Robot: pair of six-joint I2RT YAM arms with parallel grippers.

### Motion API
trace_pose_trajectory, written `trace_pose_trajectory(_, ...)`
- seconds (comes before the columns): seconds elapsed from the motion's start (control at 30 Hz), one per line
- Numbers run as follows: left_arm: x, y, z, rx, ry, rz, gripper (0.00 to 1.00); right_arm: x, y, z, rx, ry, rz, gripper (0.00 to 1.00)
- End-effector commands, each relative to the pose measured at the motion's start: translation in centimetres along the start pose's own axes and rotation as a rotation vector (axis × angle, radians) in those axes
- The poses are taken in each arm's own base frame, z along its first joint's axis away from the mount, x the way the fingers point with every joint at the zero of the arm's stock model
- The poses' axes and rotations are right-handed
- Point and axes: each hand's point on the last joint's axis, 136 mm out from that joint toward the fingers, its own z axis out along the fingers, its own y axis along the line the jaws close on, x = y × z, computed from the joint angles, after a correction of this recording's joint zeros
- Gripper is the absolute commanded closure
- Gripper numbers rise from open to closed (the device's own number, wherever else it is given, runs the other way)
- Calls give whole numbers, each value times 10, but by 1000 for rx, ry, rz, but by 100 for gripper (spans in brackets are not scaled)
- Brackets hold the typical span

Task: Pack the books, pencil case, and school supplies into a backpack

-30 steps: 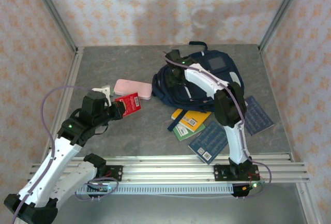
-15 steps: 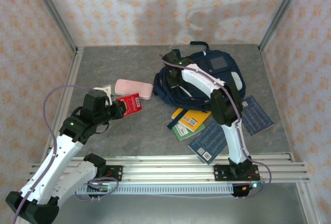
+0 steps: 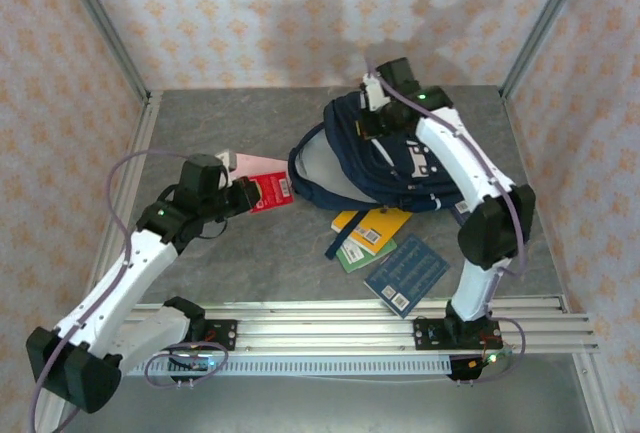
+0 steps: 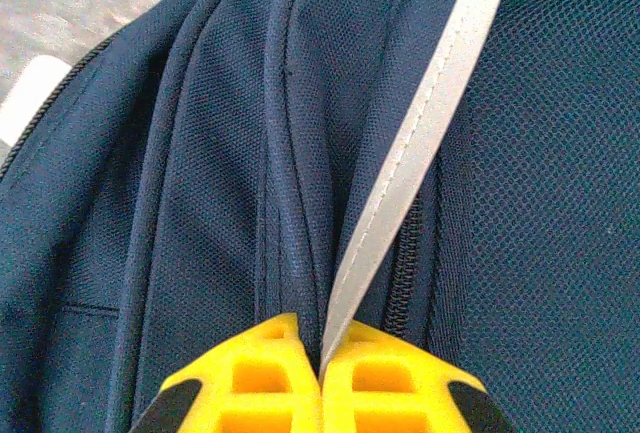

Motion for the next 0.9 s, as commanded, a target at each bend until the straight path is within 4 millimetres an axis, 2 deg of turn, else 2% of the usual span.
trace_pose_trajectory(0.0, -36, -44, 4, 176, -80, -46, 100, -16, 38, -44, -282, -113, 22, 100)
trace_pose_trajectory(0.13, -53, -67, 22, 258, -77, -74, 100, -22, 37, -66, -426, -189, 79, 100)
trace_pose_trajectory(0.27, -67, -90, 41, 336, -81, -96, 100, -26, 35, -81, -480, -227, 102, 100)
trace_pose_trajectory(0.43, -62, -117, 79, 374, -19, -89, 100, -31, 35, -89, -505, -255, 122, 100)
trace_pose_trajectory(0.73, -49, -155, 168, 434, 70, -125, 100, -36, 41, -91, -561, -285, 143, 100)
trace_pose_trajectory(0.87, -45, -166, 223, 448, 99, -144, 98, -39, 43, -89, -601, -296, 160, 100)
